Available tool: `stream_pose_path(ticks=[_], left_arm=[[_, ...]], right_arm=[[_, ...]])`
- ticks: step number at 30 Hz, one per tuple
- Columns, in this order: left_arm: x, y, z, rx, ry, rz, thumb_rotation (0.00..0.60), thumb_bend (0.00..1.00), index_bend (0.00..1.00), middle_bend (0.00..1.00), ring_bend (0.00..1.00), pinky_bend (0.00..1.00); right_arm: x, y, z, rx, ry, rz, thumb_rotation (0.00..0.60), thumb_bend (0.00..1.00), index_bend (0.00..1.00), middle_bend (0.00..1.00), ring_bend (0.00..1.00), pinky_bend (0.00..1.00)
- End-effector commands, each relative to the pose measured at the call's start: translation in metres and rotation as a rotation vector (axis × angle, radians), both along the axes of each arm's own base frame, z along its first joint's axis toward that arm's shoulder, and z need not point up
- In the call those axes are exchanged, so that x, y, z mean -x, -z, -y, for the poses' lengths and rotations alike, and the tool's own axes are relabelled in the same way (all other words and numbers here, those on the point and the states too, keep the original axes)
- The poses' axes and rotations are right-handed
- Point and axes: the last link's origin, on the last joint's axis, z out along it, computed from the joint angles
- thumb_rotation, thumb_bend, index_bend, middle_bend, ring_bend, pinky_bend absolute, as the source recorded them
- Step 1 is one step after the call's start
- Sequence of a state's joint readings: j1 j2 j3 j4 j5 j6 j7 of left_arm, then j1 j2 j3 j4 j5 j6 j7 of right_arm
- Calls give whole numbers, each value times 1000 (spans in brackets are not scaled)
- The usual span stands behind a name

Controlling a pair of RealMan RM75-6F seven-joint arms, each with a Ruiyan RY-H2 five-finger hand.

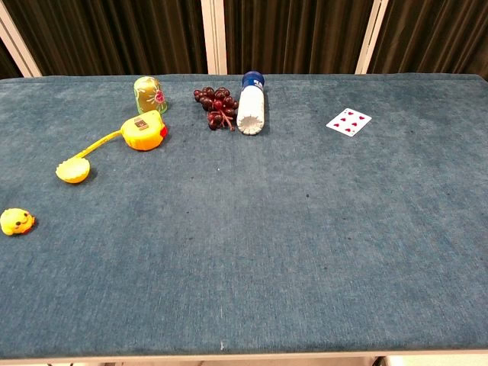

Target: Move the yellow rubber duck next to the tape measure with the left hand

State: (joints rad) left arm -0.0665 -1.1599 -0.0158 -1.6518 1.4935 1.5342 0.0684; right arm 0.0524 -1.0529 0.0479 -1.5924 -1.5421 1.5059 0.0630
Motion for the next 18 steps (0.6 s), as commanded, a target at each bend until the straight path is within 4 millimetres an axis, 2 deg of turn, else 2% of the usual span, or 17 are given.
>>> stream_pose_path(ticks=[1,9,18], left_arm=[[-1,-1,-2,2,-3,-6,600,176,202,195,101,12],[-3,12,-6,48,2,-5,600,195,231,196,104,12],[-13,68,-41,209,67,-29,600,241,291,195,108,12]], right_arm=[[-1,-2,3,0,-4,-4,600,203,0,78,0,108],[-1,-3,8,-12,-8,-5,600,204,0,78,0,107],[-1,-2,8,-17,-14,-4,600,204,0,78,0,107]])
